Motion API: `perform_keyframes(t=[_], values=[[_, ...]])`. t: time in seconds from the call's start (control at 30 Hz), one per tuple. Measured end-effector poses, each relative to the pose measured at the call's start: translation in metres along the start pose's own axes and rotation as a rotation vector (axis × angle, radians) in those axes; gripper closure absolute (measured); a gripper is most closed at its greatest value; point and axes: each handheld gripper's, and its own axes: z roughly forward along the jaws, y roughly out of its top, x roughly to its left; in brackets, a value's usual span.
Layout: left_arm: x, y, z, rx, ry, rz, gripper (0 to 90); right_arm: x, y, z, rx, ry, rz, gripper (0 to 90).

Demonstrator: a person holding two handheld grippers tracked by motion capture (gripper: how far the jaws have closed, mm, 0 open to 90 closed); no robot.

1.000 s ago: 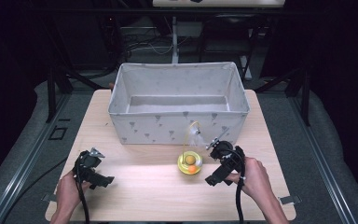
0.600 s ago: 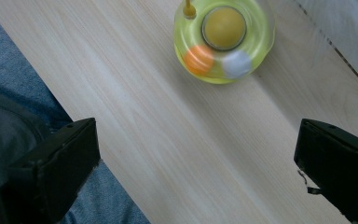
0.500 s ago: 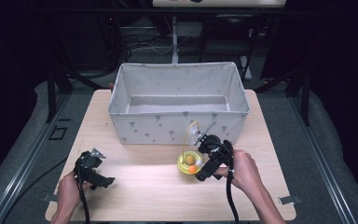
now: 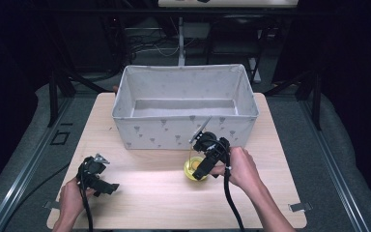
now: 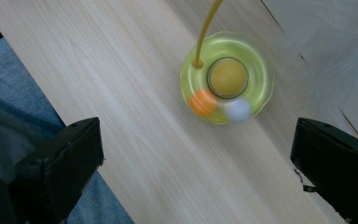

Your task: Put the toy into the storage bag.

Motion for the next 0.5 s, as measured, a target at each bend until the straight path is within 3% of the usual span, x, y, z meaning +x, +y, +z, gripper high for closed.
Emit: perform_keyframes(t=[0.17, 0.5], values=[[-0.001, 0.001, 0.001, -0.003, -0.003, 0.003, 0.0, 0.001, 0.009, 0.000, 0.001, 0.002, -0.009, 6.2], [-0.001, 0.001, 0.000, -0.023, -0.016, -0.009, 0.0, -0.002, 0.022, -0.004, -0.054, -0.001, 0.000, 7.8]])
